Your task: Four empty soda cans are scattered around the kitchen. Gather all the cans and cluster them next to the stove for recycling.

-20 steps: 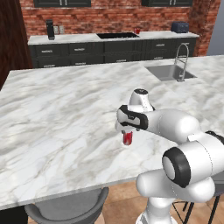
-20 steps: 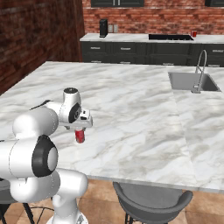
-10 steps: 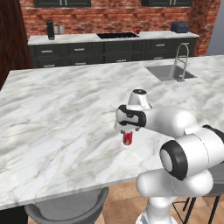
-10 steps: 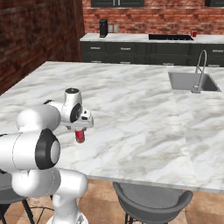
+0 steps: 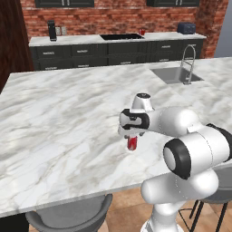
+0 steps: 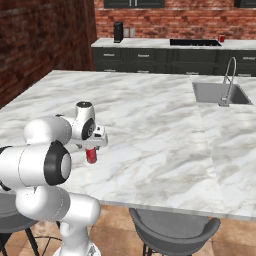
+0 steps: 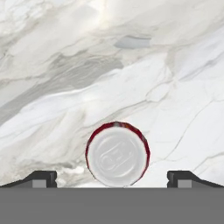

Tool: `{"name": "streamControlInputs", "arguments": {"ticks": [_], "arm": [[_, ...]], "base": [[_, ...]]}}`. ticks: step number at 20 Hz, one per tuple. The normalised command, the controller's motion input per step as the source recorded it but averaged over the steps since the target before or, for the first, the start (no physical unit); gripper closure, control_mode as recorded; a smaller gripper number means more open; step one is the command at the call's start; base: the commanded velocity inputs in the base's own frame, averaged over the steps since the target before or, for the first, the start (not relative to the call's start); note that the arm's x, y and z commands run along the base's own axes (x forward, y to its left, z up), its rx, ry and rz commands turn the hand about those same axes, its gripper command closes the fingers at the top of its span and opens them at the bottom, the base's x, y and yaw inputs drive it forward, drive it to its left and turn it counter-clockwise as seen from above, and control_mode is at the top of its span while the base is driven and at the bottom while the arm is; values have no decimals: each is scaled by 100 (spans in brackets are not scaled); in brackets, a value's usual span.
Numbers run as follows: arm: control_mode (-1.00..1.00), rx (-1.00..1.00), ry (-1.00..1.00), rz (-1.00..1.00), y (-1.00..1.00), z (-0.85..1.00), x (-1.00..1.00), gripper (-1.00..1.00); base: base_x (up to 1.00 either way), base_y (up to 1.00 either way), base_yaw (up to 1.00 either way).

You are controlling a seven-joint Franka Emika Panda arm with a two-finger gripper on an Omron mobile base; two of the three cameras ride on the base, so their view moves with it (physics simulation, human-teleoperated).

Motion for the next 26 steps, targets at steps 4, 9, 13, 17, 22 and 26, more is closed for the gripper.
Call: {"name": "streamControlInputs", "arguments": {"ticks": [4,9,13,17,22,26], "arm": [[-100,0,3,0,0,-9,0,-100],[-100,0,3,0,0,-10,1,-100],[-100,0,2,0,0,-9,3,-100],[-100,0,1,0,0,-8,7,-100],[-100,0,2,0,0,-6,9,-100],[-100,0,2,0,0,-14,2,-100]], "base": [[0,0,0],[0,0,0],[0,0,0],[0,0,0],[0,0,0],[0,0,0]]}}
